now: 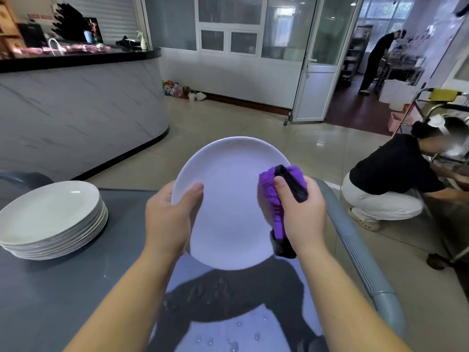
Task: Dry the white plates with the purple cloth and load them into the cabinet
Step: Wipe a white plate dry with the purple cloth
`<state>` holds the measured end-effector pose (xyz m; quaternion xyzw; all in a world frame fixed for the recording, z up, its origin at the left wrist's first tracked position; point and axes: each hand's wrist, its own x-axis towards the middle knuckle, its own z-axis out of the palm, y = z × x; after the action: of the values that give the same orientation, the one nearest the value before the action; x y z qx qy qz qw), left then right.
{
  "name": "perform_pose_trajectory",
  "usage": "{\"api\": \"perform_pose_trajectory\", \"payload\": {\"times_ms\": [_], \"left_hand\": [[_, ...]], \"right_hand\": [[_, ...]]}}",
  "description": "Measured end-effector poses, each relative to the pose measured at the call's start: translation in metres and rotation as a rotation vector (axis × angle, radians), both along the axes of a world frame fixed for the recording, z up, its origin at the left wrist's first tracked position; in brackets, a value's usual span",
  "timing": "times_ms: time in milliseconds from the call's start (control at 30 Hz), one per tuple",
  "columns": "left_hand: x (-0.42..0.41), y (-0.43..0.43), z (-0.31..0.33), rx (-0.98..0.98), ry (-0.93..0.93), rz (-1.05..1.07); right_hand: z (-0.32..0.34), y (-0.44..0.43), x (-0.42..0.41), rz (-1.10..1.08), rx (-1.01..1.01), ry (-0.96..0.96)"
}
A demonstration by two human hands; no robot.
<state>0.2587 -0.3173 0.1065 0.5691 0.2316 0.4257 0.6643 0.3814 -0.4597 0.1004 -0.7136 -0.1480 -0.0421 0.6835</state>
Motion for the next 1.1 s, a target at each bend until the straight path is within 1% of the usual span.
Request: {"api": "perform_pose_trajectory", "payload": {"times_ms": [100, 133, 167, 233, 300, 333, 367, 400, 433, 467, 533, 600, 667, 700, 733, 800, 867, 900, 933, 1000, 1033, 1100], "left_hand": [[0.005, -0.014, -0.001, -0.068, -0.098, 0.083], [0.007, -0.019, -0.003, -0.082, -0.114, 0.085], [0.006, -0.023, -0.005, -0.092, -0.117, 0.057], [-0.002, -0.020, -0.010, -0.070, -0.067, -0.060], [-0.011, -0.008, -0.008, -0.064, -0.007, -0.219], [-0.014, -0.003, -0.007, -0.060, 0.023, -0.256], [-0.014, 0.000, -0.005, -0.045, 0.065, -0.238], [-0.012, 0.002, -0.004, -0.005, 0.107, -0.167], [-0.010, 0.001, -0.001, 0.030, 0.145, -0.071], [-0.007, 0.000, 0.001, 0.054, 0.147, 0.012], [-0.003, -0.004, 0.004, 0.058, 0.091, 0.071], [0.000, -0.012, 0.007, 0.025, -0.003, 0.120], [0.004, -0.021, 0.004, -0.065, -0.102, 0.161], [0.005, -0.024, 0.002, -0.097, -0.116, 0.149], [0.004, -0.027, 0.000, -0.105, -0.111, 0.103], [-0.001, -0.022, -0.008, -0.108, -0.073, -0.059], [-0.008, -0.011, -0.010, -0.100, -0.033, -0.230], [-0.009, -0.005, -0.009, -0.091, -0.002, -0.276], [-0.008, -0.001, -0.008, -0.073, 0.034, -0.277], [-0.004, 0.005, -0.006, -0.002, 0.086, -0.177], [-0.001, 0.005, -0.005, 0.006, 0.079, -0.118], [0.006, 0.003, -0.002, -0.008, 0.031, -0.043]], "right_hand": [[-0.025, 0.018, -0.025, -0.058, 0.281, 0.309], [-0.031, 0.021, -0.031, -0.047, 0.338, 0.395], [-0.035, 0.022, -0.031, -0.037, 0.346, 0.425], [-0.029, 0.015, -0.018, -0.018, 0.237, 0.350], [-0.015, 0.002, 0.002, 0.024, 0.106, 0.198], [-0.006, -0.005, 0.010, 0.060, 0.028, 0.119], [0.002, -0.009, 0.015, 0.108, -0.057, 0.042], [0.007, -0.012, 0.017, 0.156, -0.134, -0.019], [0.011, -0.012, 0.017, 0.188, -0.171, -0.053], [0.012, -0.012, 0.015, 0.189, -0.164, -0.062], [0.008, -0.006, 0.007, 0.064, -0.059, -0.030], [-0.004, 0.007, -0.009, -0.086, 0.123, 0.092], [-0.018, 0.021, -0.029, -0.107, 0.283, 0.301], [-0.025, 0.024, -0.036, -0.086, 0.314, 0.389], [-0.029, 0.025, -0.037, -0.067, 0.311, 0.419], [-0.025, 0.016, -0.024, -0.040, 0.227, 0.355], [-0.013, 0.000, -0.002, 0.011, 0.098, 0.205], [-0.004, -0.009, 0.006, 0.054, 0.014, 0.117], [0.004, -0.015, 0.012, 0.106, -0.065, 0.040], [0.014, -0.021, 0.015, 0.190, -0.169, -0.050], [0.016, -0.020, 0.014, 0.189, -0.174, -0.068], [0.011, -0.015, 0.008, 0.061, -0.098, -0.056]]}}
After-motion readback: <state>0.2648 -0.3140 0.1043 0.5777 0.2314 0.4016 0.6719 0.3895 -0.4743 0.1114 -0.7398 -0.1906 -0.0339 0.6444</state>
